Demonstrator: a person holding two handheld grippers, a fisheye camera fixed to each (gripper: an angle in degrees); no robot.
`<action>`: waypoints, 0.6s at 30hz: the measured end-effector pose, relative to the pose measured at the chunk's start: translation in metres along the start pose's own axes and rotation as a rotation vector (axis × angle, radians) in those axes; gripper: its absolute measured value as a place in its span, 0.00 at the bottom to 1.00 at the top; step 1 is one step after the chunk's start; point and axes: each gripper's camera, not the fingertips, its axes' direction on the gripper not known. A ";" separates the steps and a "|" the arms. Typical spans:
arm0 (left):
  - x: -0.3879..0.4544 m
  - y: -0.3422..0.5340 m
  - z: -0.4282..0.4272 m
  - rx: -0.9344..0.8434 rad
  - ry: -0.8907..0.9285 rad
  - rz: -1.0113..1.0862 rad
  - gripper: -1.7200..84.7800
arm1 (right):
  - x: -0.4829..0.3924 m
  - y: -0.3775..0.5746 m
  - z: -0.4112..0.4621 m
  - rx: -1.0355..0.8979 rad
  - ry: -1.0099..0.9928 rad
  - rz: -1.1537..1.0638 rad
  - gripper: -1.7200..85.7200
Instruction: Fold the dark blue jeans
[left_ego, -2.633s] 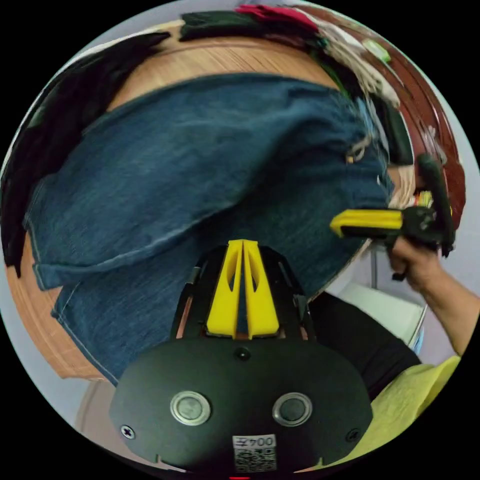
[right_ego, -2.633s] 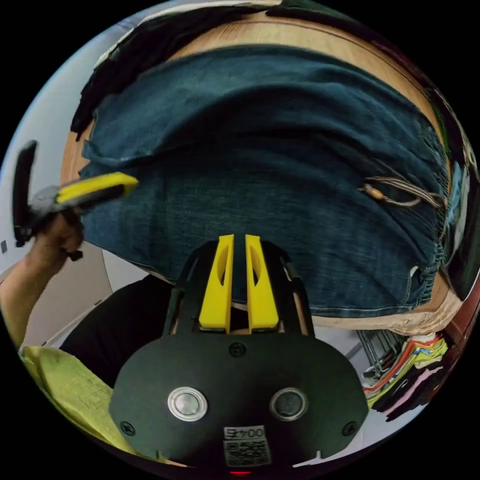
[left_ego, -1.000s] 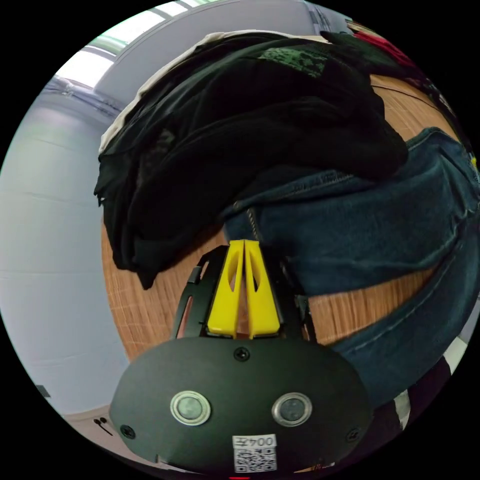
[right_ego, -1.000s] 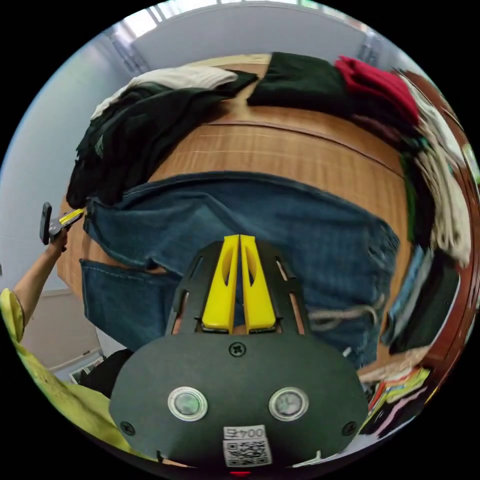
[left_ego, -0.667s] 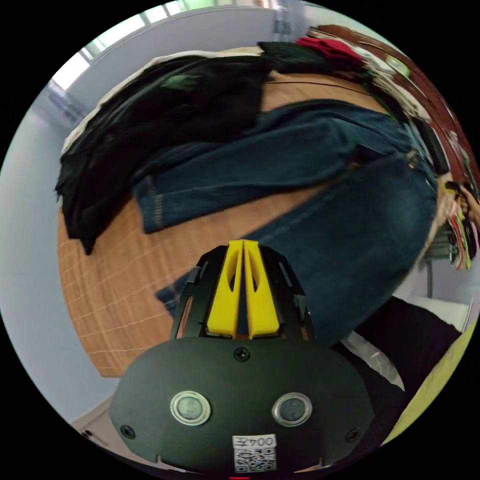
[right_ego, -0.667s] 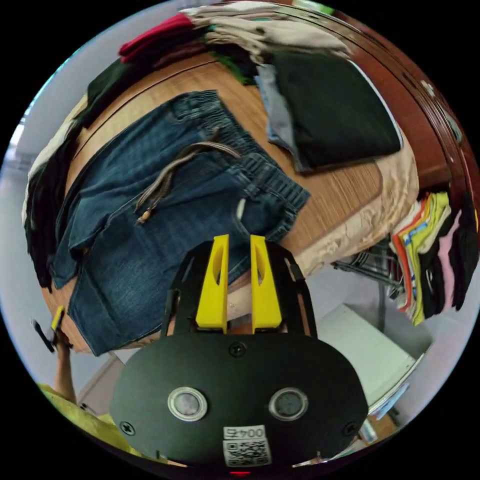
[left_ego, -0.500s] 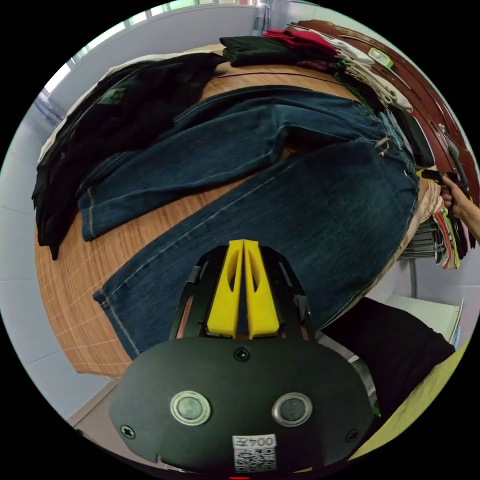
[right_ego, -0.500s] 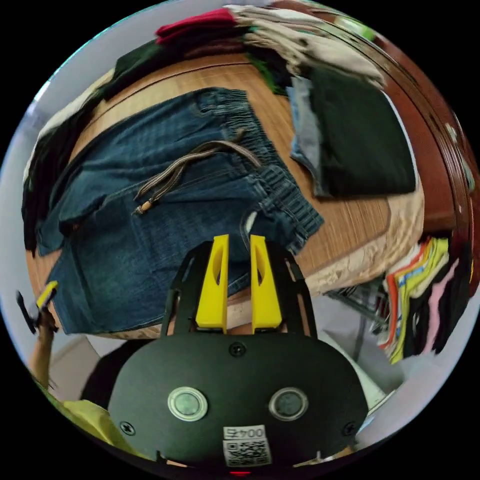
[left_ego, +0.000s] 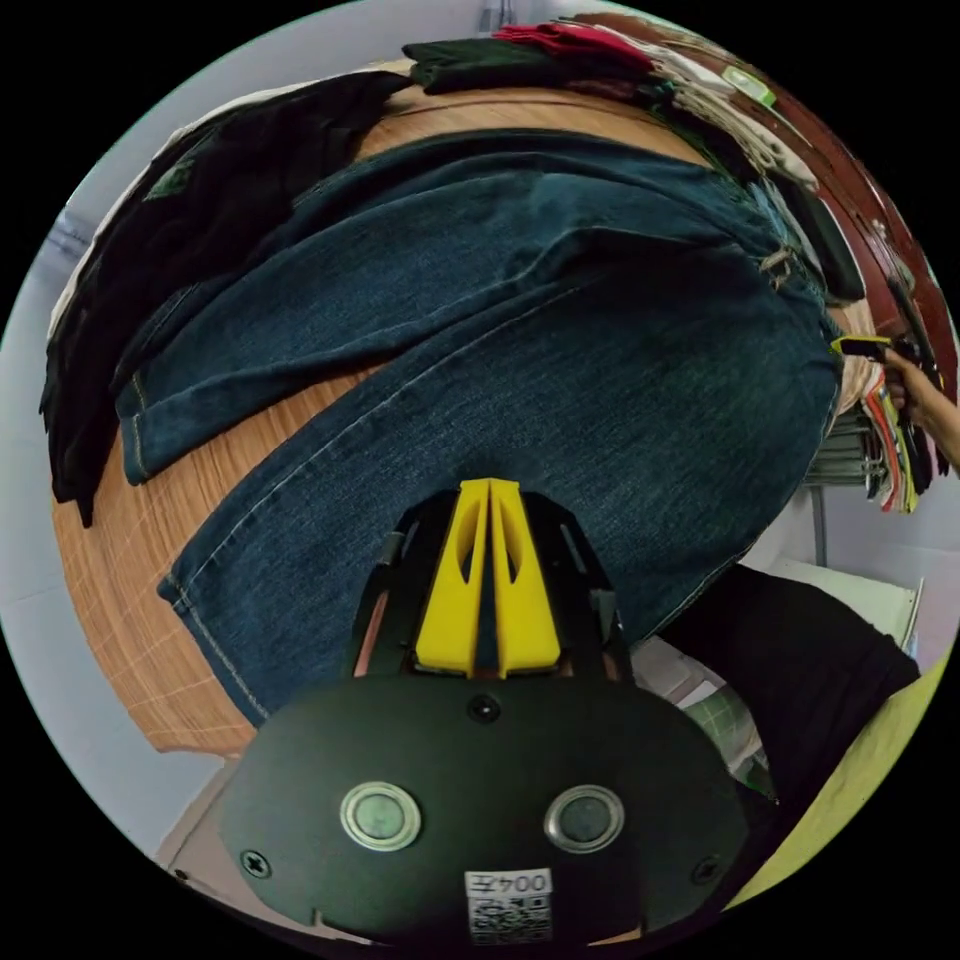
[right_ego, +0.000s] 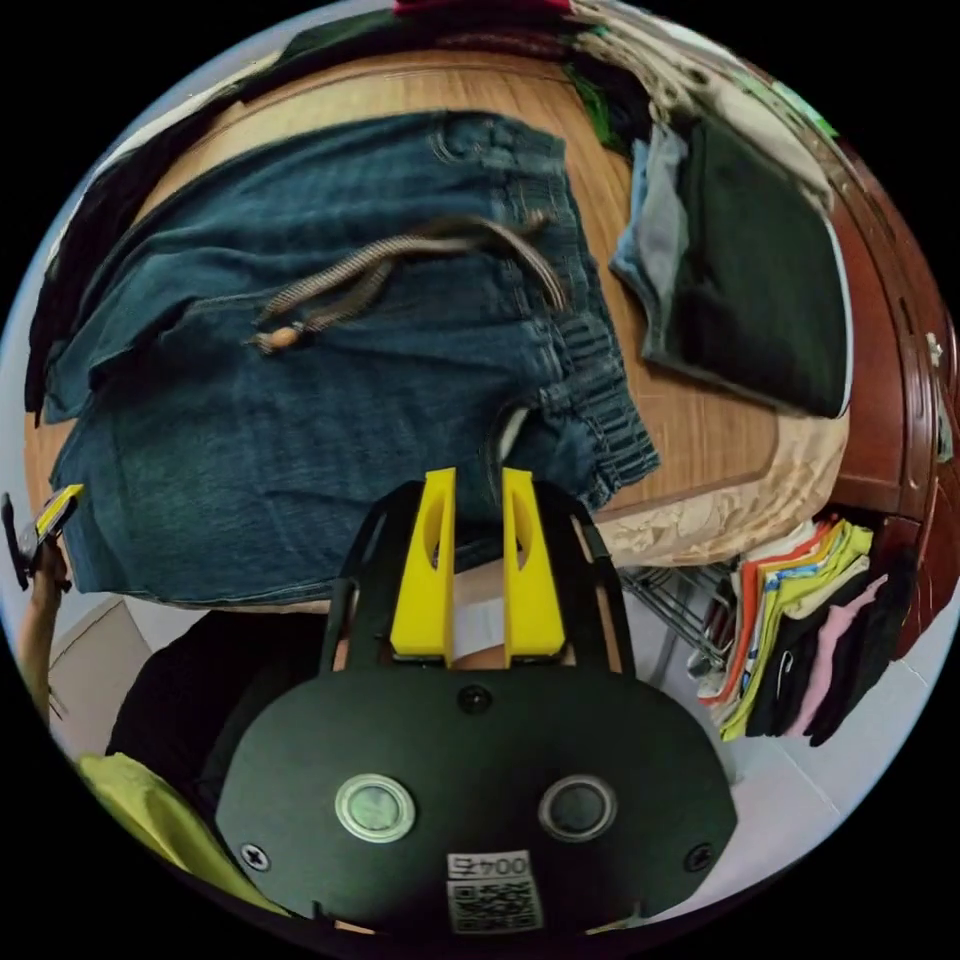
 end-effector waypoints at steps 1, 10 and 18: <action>-0.006 0.009 -0.007 0.024 0.011 -0.037 0.03 | -0.015 0.000 -0.011 0.052 -0.007 -0.023 0.11; -0.109 0.124 -0.004 -0.082 -0.214 -0.506 0.03 | -0.216 -0.011 0.000 0.013 -0.257 -0.451 0.11; -0.147 0.158 0.012 -0.096 -0.140 -0.516 0.03 | -0.324 -0.016 0.058 -0.096 0.017 -0.697 0.10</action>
